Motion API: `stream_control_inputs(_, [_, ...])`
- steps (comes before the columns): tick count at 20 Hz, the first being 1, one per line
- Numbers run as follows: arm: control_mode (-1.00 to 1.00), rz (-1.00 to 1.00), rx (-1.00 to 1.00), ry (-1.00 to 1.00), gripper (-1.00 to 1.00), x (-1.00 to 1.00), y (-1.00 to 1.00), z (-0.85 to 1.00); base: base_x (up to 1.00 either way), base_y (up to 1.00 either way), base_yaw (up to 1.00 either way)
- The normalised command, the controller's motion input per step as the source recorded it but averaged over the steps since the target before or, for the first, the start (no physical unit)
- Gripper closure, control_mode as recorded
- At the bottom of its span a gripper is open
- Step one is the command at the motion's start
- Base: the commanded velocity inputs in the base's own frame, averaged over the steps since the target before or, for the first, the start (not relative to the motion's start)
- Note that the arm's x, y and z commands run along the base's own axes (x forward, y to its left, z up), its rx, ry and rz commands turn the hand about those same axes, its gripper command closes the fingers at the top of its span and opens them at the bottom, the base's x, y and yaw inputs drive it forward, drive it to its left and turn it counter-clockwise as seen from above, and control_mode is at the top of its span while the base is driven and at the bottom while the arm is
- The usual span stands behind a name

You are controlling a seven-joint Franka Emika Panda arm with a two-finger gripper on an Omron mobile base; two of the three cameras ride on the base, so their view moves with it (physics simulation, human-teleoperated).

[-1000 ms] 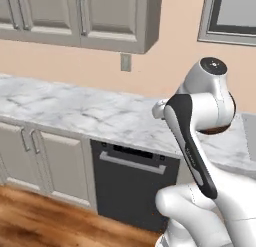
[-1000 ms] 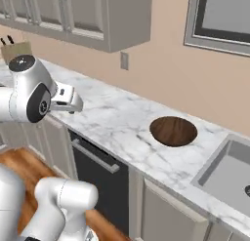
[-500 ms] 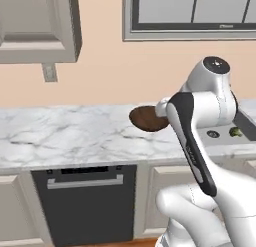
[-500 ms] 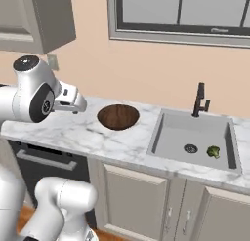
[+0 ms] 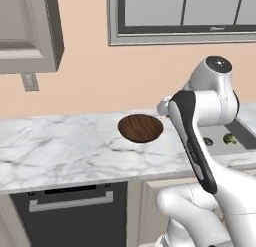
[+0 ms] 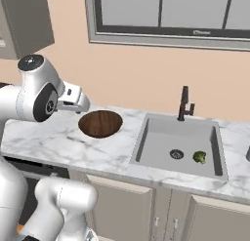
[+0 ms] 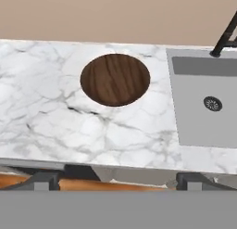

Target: Clear the mugs and bowl far away from the sink.

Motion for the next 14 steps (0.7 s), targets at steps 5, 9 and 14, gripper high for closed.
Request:
stream_control_inputs(5, [1.0,0.0,0.0,0.0,-1.0,0.0,0.0,0.0,0.37,-0.03,-0.39])
stream_control_inputs(9, [1.0,0.0,0.0,0.0,-1.0,0.0,0.0,0.0,0.9,0.04,-0.25])
stream_control_inputs(14, [1.0,0.0,0.0,0.0,-1.0,0.0,0.0,0.0,0.97,0.05,-0.19])
